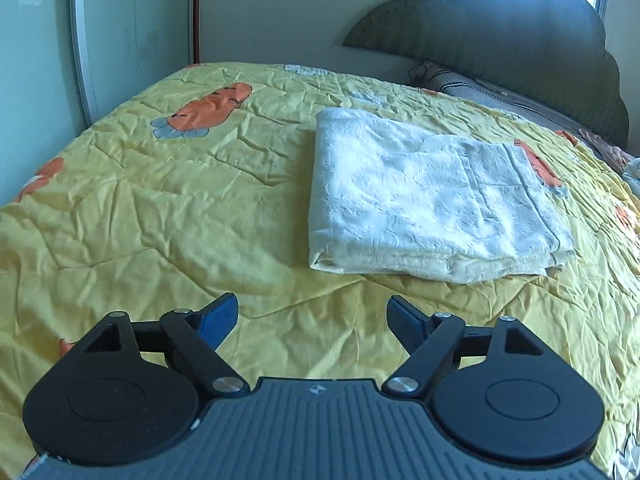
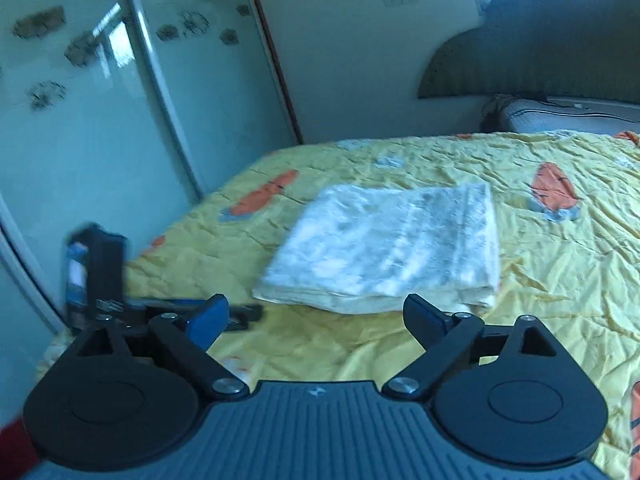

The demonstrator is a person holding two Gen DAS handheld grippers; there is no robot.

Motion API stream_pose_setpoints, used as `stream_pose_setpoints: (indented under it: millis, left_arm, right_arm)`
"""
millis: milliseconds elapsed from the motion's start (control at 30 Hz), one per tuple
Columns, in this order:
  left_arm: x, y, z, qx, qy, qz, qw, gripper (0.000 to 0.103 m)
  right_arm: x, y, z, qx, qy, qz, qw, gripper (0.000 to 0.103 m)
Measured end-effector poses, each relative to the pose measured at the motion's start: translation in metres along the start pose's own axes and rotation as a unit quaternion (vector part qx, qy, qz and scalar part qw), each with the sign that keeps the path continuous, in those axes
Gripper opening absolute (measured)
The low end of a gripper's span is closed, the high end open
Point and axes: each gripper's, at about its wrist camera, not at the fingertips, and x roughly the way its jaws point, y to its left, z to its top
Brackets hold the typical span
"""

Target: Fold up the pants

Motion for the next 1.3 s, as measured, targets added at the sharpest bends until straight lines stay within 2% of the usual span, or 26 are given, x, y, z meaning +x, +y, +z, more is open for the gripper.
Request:
stream_pose_setpoints:
  millis: [33, 67, 100, 133, 167, 200, 233, 267, 300, 367, 433, 467, 567, 667, 900, 1300]
  left_arm:
    - [-0.006, 0.000, -0.002, 0.003, -0.005, -0.002, 1.0000, 0.084]
    - [-0.010, -0.001, -0.003, 0.005, -0.010, -0.001, 0.9999, 0.084]
    - [-0.014, -0.003, -0.004, 0.005, -0.016, -0.001, 0.9999, 0.084]
    - [-0.016, -0.005, -0.005, 0.007, -0.020, -0.001, 0.9998, 0.084]
    - [-0.017, -0.008, -0.007, 0.011, -0.020, -0.002, 0.9997, 0.085]
    - [-0.016, -0.011, -0.009, 0.013, -0.017, -0.001, 0.9998, 0.085]
    - [-0.014, -0.014, -0.012, 0.016, -0.015, 0.002, 0.9997, 0.085]
    - [-0.013, -0.016, -0.016, 0.020, -0.014, 0.006, 0.9997, 0.085]
    - [-0.011, -0.019, -0.019, 0.023, -0.011, 0.010, 0.9996, 0.085]
    - [-0.006, -0.023, -0.026, 0.024, -0.008, 0.015, 0.9996, 0.085]
    - [-0.001, -0.027, -0.031, 0.028, -0.008, 0.020, 0.9994, 0.085]
    - [0.002, -0.029, -0.033, 0.029, -0.008, 0.021, 0.9993, 0.085]
    - [0.007, -0.035, -0.036, 0.035, -0.010, 0.021, 0.9991, 0.085]
    - [0.010, -0.041, -0.040, 0.046, -0.019, 0.027, 0.9984, 0.085]
    - [0.017, -0.039, -0.044, 0.045, -0.021, 0.032, 0.9982, 0.086]
    - [0.023, -0.038, -0.052, 0.045, -0.035, 0.037, 0.9977, 0.097]
  right_arm:
    - [-0.014, 0.004, 0.008, 0.061, -0.004, 0.105, 0.993, 0.095]
    - [-0.022, 0.003, 0.013, 0.114, -0.006, 0.203, 0.973, 0.097]
    - [-0.026, 0.002, 0.017, 0.152, -0.014, 0.283, 0.947, 0.101]
    - [-0.029, 0.003, 0.020, 0.164, -0.029, 0.319, 0.933, 0.103]
    - [-0.032, 0.004, 0.021, 0.150, -0.046, 0.311, 0.937, 0.103]
    - [-0.033, 0.006, 0.020, 0.116, -0.064, 0.259, 0.957, 0.103]
    - [-0.030, 0.006, 0.016, 0.083, -0.073, 0.186, 0.976, 0.103]
    - [-0.021, 0.004, 0.009, 0.051, -0.073, 0.106, 0.990, 0.103]
    - [-0.005, -0.001, -0.001, 0.019, -0.057, 0.020, 0.998, 0.103]
    - [0.025, -0.018, -0.022, -0.021, -0.025, -0.097, 0.995, 0.103]
    - [0.049, -0.044, -0.046, -0.035, -0.015, -0.167, 0.985, 0.103]
    - [0.057, -0.054, -0.055, -0.040, -0.015, -0.186, 0.982, 0.103]
    - [0.070, -0.081, -0.076, -0.034, -0.001, -0.225, 0.974, 0.103]
    - [0.074, -0.084, -0.084, -0.058, 0.002, -0.243, 0.968, 0.103]
    - [0.081, -0.086, -0.089, -0.063, 0.010, -0.247, 0.967, 0.103]
    - [0.093, -0.092, -0.094, -0.060, 0.042, -0.249, 0.966, 0.103]
